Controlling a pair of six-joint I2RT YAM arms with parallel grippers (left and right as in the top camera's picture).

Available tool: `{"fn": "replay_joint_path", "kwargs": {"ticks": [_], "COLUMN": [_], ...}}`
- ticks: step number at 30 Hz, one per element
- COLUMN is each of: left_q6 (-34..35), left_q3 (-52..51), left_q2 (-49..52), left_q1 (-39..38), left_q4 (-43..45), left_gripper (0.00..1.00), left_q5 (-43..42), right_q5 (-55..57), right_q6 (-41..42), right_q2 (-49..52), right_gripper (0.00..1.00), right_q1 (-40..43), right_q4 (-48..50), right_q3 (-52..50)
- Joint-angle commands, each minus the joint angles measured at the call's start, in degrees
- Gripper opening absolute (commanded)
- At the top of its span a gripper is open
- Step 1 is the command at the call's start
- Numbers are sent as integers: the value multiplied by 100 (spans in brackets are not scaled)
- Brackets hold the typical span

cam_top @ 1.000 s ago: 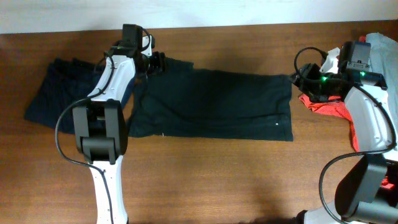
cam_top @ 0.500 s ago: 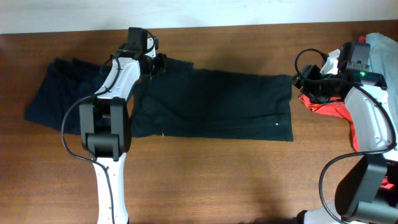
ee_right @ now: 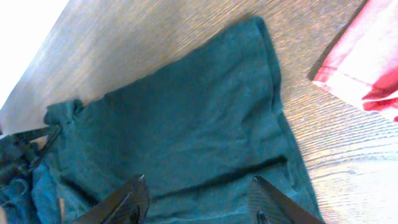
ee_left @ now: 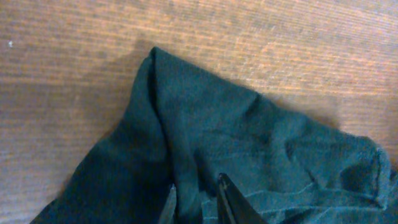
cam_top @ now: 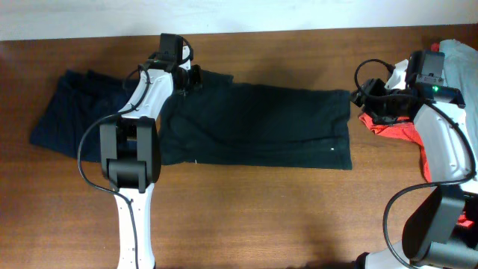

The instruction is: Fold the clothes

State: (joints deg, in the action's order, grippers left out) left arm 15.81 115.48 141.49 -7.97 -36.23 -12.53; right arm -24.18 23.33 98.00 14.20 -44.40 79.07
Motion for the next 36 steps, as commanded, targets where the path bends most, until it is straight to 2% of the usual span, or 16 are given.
{"fn": "replay_joint_path", "kwargs": {"ticks": [1, 8, 16, 17, 20, 22, 27, 31, 36], "left_q6": [-2, -92, -138, -151, -151, -151, -125, -105, -107], "left_q3": [466, 1427, 1641, 1641, 1624, 1624, 1613, 1613, 1613], "left_q2": [195, 195, 197, 197, 203, 203, 369, 664, 769], "left_q1": [0, 68, 68, 68, 61, 61, 61, 61, 50], "left_q4": [-291, -988, -1403, -1458, -1534, -1530, -1554, -1523, -1414], "left_gripper": [20, 20, 19, 25, 55, 62, 63, 63, 62], "left_q5": [39, 90, 273, 374, 608, 678, 782, 389, 332], "right_q5": [310, 625, 706, 706, 688, 691, 688, 688, 691], "right_q6": [-66, -363, -361, -363, -361, -361, -361, -361, -361], "right_q2": [22, 22, 76, 90, 118, 127, 166, 181, 181], "right_gripper": [57, 57, 57, 57, 57, 57, 57, 57, 57], "right_q1": [-37, -37, -37, -37, -37, -37, -37, -37, -37], "right_q4": [2, 199, 413, 411, 407, 409, 299, 225, 168], "right_q3": [92, 92, 92, 92, 87, 87, 87, 87, 87]}}
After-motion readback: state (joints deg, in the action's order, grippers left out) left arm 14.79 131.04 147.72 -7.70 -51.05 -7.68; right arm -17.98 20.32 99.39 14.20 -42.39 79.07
